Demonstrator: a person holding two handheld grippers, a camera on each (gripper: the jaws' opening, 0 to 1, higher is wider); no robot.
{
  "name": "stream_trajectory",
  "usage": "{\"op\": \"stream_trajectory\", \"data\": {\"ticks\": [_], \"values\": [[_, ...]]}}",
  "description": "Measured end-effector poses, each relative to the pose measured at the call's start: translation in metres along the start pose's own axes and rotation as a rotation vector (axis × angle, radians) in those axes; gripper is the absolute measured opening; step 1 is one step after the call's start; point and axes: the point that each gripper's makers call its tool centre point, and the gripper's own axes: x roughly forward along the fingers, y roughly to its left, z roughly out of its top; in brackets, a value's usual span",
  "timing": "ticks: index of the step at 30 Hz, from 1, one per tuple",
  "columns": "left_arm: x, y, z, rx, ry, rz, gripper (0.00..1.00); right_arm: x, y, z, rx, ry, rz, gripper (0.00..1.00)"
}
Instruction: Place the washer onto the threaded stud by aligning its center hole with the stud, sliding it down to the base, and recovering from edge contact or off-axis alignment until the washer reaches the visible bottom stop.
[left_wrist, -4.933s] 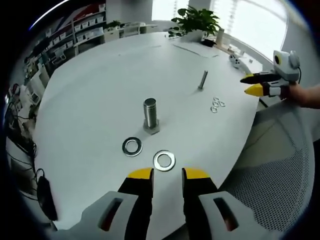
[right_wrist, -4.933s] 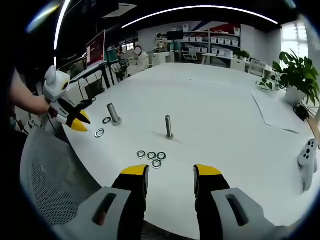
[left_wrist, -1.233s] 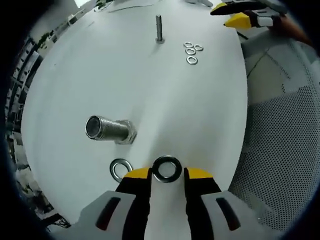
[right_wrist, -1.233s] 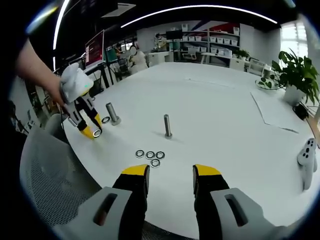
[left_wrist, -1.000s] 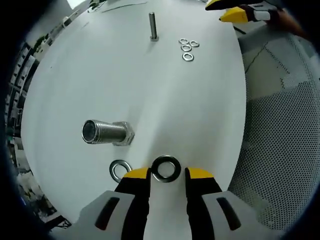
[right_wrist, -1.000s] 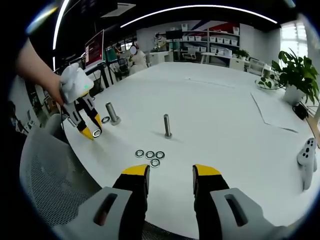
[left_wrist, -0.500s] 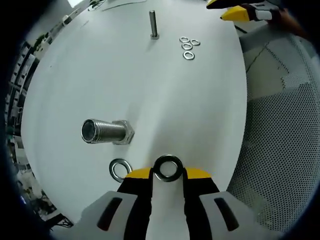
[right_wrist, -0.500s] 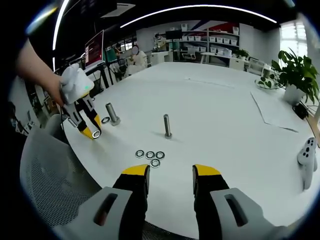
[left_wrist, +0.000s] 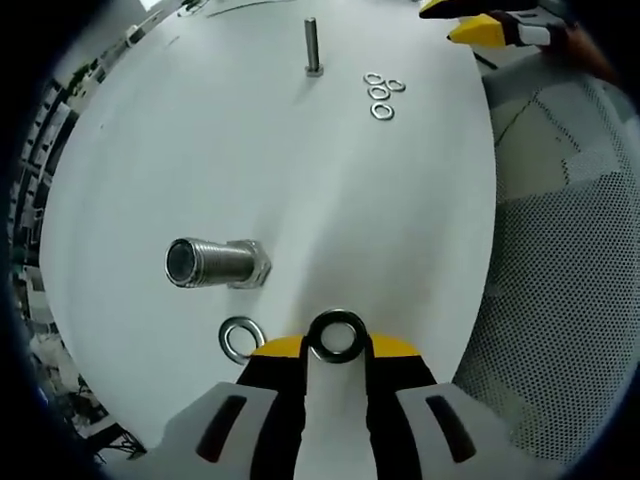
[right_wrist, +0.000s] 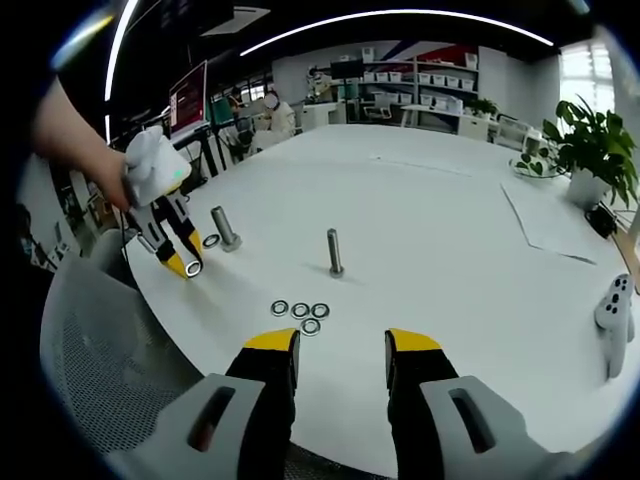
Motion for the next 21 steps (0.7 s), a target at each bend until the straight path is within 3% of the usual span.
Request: {"op": "stream_trajectory", "data": {"ticks": [11, 21], "values": [[-0.0016, -0.0009, 0.0005, 0.032, -0.018, 0.01, 0.18, -0.0004, 0.0006, 0.0001, 0.0, 0.001, 0.0, 0.37], [-0.0029, 0.002, -0.0006, -0.009, -0.015, -0.003, 0.18, -0.0006, 0.0008, -0.0003, 0.002, 0.002, 0.0, 0.37]]}}
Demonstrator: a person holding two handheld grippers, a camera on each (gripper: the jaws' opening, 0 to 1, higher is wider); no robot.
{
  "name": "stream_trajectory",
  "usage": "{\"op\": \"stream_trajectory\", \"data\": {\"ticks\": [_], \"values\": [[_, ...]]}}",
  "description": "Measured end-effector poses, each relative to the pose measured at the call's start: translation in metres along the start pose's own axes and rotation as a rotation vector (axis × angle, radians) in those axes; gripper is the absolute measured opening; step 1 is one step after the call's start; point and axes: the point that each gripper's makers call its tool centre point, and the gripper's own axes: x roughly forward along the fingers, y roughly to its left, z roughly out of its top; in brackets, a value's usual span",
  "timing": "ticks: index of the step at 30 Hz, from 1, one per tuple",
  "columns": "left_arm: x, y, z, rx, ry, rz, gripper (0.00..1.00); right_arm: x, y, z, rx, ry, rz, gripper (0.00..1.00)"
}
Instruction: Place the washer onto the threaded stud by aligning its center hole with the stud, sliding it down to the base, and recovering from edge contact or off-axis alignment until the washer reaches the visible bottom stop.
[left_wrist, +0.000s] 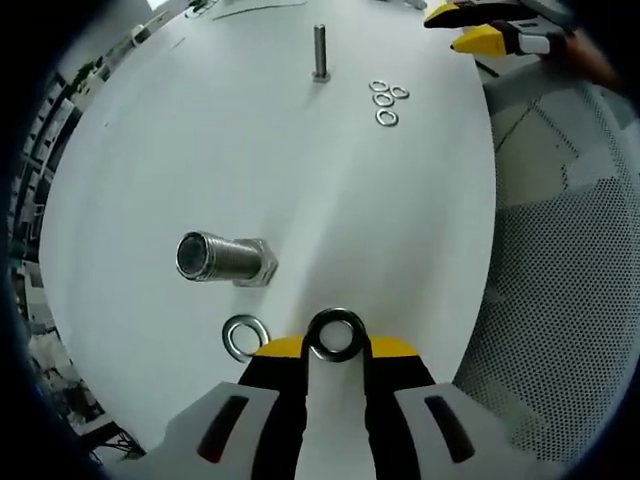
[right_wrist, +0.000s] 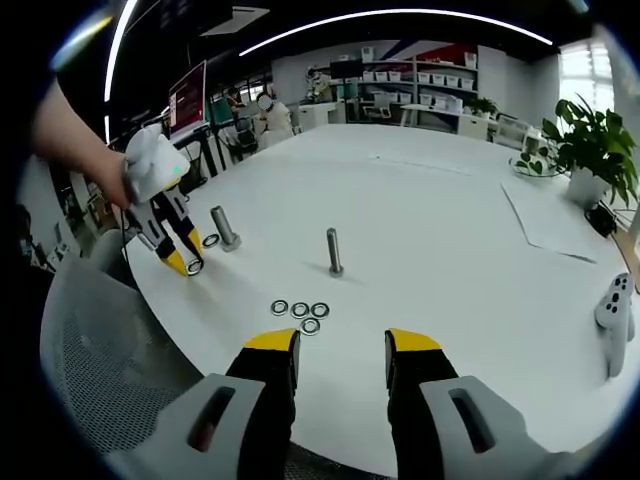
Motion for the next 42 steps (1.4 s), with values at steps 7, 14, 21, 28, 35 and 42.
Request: {"op": "stream_trajectory", "data": {"ticks": [7, 14, 21, 28, 35, 42], "values": [[-0.005, 0.003, 0.001, -0.011, -0.014, -0.003, 0.18, 0.001, 0.0, 0.0, 0.001, 0.001, 0.002, 0.37], [-0.013, 0.001, 0.006, 0.01, -0.027, -0.018, 0.18, 0.001, -0.001, -0.001, 0.001, 0.001, 0.0, 0.36], [-0.028, 0.006, 0.011, 0.019, -0.047, -0.018, 0.18, 0.001, -0.002, -0.001, 0.003, 0.001, -0.002, 0.36], [-0.044, 0.019, 0.014, 0.019, -0.068, 0.001, 0.18, 0.001, -0.001, 0.0, 0.003, 0.002, -0.003, 0.36], [-0.058, 0.025, 0.02, 0.029, -0.085, 0.014, 0.18, 0.001, -0.001, 0.0, 0.002, 0.001, -0.003, 0.36], [-0.07, 0.033, 0.027, 0.033, -0.099, 0.023, 0.18, 0.001, -0.001, 0.0, 0.002, 0.0, -0.004, 0.36]]}}
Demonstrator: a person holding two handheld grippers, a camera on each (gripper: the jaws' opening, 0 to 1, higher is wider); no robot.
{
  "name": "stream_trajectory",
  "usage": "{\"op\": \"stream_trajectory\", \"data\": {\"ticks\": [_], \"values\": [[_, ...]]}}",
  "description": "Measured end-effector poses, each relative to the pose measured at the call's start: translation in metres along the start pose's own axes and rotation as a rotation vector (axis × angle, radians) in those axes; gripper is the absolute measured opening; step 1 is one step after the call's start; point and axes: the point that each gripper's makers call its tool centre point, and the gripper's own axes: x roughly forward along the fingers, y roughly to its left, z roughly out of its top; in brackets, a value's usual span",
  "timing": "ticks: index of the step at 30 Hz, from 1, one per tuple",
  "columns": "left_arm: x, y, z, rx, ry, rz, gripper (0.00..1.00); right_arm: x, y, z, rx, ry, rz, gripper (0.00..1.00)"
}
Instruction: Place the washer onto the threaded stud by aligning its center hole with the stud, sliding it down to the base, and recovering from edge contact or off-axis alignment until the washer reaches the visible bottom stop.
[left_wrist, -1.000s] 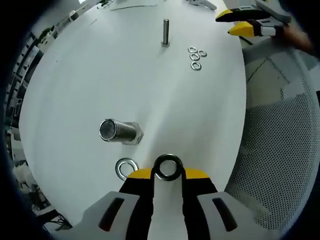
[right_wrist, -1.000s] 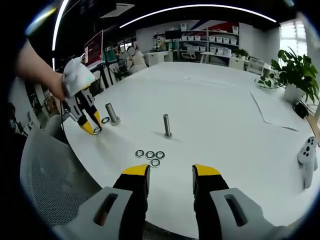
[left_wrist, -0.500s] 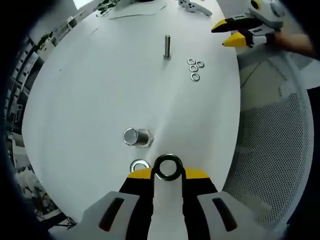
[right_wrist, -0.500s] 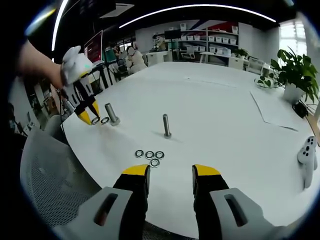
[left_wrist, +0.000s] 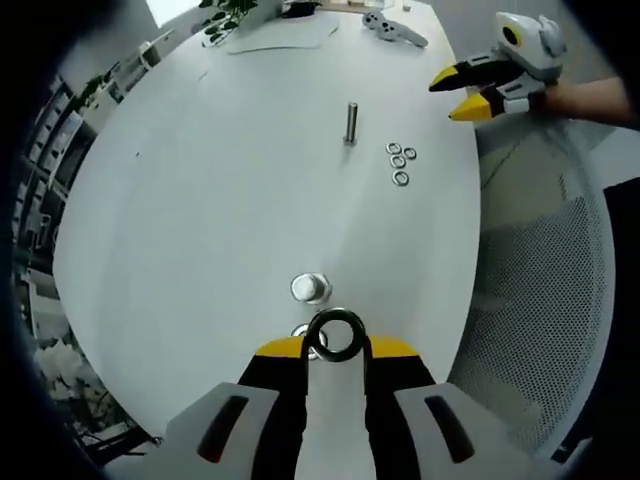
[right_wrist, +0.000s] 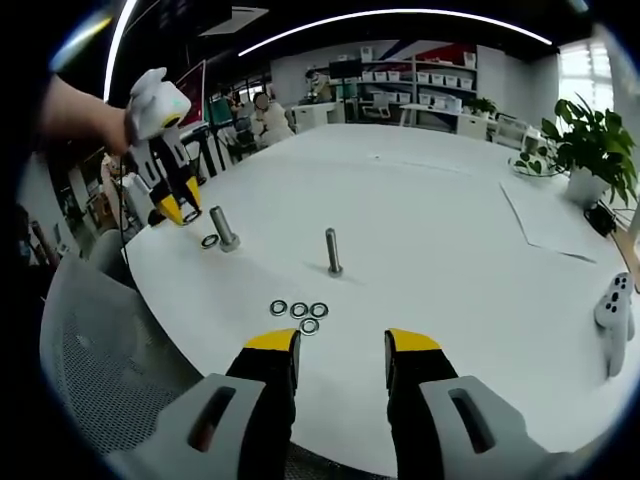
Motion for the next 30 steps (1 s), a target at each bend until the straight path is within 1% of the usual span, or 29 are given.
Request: {"op": "stream_trajectory", "data": {"ticks": [11, 17, 24, 30], "values": [[-0.006, 0.014, 0.016, 0.006, -0.014, 0.017, 0.18, -0.001, 0.0, 0.001, 0.003, -0.003, -0.002, 0.36], [-0.001, 0.018, 0.021, 0.022, -0.004, 0.019, 0.18, 0.0, 0.0, 0.001, 0.005, -0.005, -0.003, 0.36], [0.005, 0.023, 0.025, 0.027, 0.009, 0.018, 0.18, 0.0, -0.001, 0.001, 0.006, -0.005, -0.004, 0.36], [0.008, 0.021, 0.026, 0.048, 0.022, 0.013, 0.18, 0.0, -0.001, 0.002, 0.006, -0.005, -0.004, 0.36]]}}
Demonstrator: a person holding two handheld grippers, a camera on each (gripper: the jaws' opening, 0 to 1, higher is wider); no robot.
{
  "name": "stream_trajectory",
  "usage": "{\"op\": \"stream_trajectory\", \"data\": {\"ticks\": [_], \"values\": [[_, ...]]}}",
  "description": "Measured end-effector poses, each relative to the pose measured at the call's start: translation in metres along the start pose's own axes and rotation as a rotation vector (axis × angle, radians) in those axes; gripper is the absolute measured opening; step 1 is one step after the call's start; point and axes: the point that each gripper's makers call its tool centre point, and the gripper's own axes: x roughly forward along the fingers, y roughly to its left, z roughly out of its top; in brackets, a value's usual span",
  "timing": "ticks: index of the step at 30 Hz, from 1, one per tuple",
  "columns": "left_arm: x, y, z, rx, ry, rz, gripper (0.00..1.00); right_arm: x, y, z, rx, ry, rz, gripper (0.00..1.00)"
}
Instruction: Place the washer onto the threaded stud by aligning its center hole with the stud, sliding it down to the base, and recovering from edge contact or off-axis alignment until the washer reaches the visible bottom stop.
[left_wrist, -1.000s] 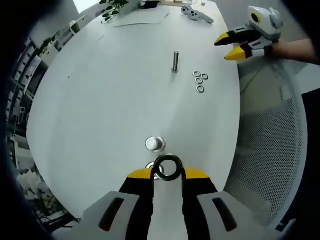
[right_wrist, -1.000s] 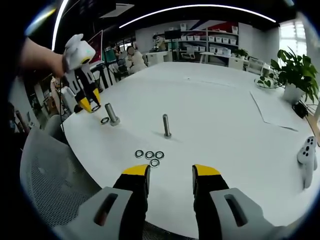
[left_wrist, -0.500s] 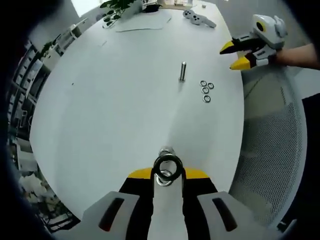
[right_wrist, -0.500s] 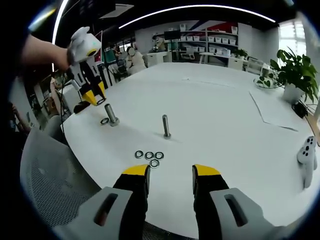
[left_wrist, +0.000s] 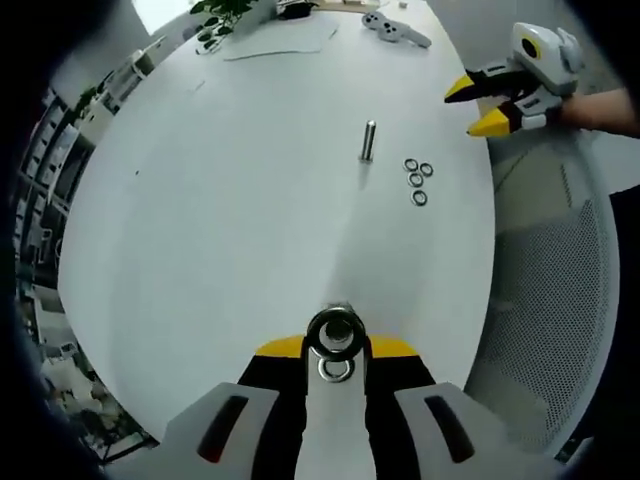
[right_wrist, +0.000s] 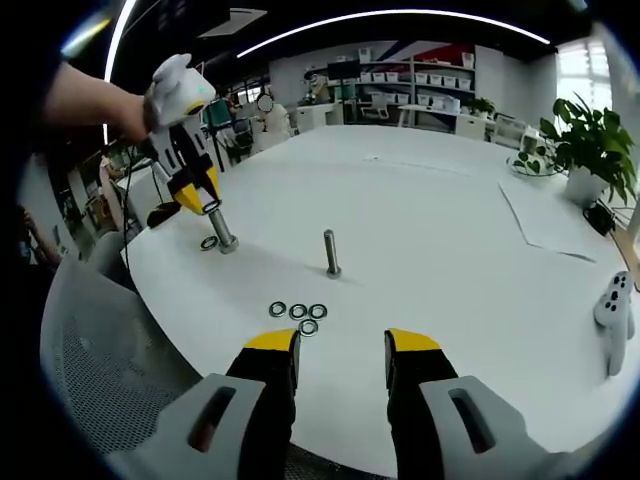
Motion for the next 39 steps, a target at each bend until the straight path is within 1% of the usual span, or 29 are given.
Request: {"op": "stream_trajectory", "data": {"ticks": [6, 9, 13, 17, 20, 24, 30, 33, 34, 39], "values": [[0.004, 0.0, 0.001, 0.005, 0.008, -0.005, 0.18, 0.0, 0.001, 0.0, -0.001, 0.001, 0.001, 0.36], [0.006, 0.0, 0.0, 0.021, 0.016, 0.001, 0.18, 0.0, 0.0, -0.001, -0.002, 0.001, -0.001, 0.36], [0.01, 0.0, 0.0, 0.006, 0.02, -0.009, 0.18, 0.0, 0.0, 0.0, -0.001, 0.002, 0.001, 0.36], [0.016, -0.002, -0.001, 0.053, 0.035, -0.002, 0.18, 0.0, 0.0, -0.001, -0.002, 0.001, 0.002, 0.36], [0.019, -0.003, -0.002, 0.031, 0.037, -0.003, 0.18, 0.0, 0.001, 0.0, -0.001, 0.001, 0.003, 0.36], [0.025, -0.003, -0.003, 0.033, 0.044, -0.004, 0.18, 0.0, 0.0, 0.0, -0.002, 0.002, 0.003, 0.36], [0.037, -0.002, -0.004, 0.041, 0.055, -0.007, 0.19, 0.0, 0.0, 0.0, -0.002, 0.001, 0.0, 0.36], [0.041, -0.003, -0.007, 0.071, 0.076, -0.002, 0.18, 0.0, 0.0, 0.0, -0.005, 0.001, 0.0, 0.36], [0.042, -0.003, -0.007, 0.074, 0.071, -0.007, 0.18, 0.0, 0.0, 0.0, -0.005, 0.001, 0.0, 0.36], [0.048, -0.001, -0.009, 0.051, 0.074, -0.014, 0.18, 0.0, 0.0, -0.001, -0.003, 0.001, 0.002, 0.36]]}}
